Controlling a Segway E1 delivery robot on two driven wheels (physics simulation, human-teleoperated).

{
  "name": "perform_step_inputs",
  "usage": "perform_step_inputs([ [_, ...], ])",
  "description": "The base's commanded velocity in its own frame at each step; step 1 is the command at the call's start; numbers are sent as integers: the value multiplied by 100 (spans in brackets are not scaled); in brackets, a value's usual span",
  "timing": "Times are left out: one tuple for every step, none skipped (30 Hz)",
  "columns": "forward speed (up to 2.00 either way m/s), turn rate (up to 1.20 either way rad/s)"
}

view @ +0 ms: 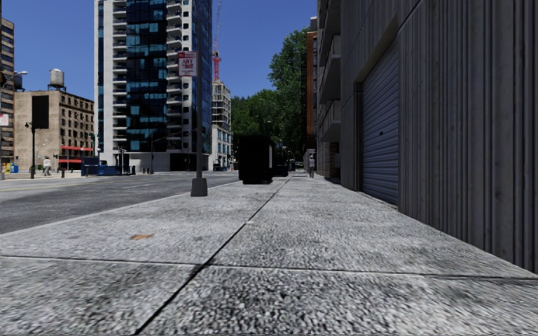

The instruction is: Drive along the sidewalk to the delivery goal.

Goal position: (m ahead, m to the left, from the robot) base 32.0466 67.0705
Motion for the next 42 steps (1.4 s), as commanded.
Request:
perform_step_inputs([
  [200,-26],
  [200,-26],
  [200,-26],
  [200,-26],
  [200,-26],
  [200,-26],
  [200,-26],
  [200,-26],
  [200,-26],
  [200,-26],
  [200,-26],
  [200,-26],
  [200,-26],
  [200,-26],
  [200,-26],
  [200,-26],
  [200,-26],
  [200,-26],
  [200,-26],
  [200,-26],
  [200,-18],
  [200,-3],
  [200,0],
  [200,0],
  [200,0],
  [200,0],
  [200,0],
  [200,0],
  [200,0],
  [200,0],
  [200,0],
  [200,0],
  [200,0],
  [200,0],
  [200,0],
  [200,0],
  [200,0],
  [200,0],
  [200,0],
  [200,0],
  [200,0],
  [200,0],
])
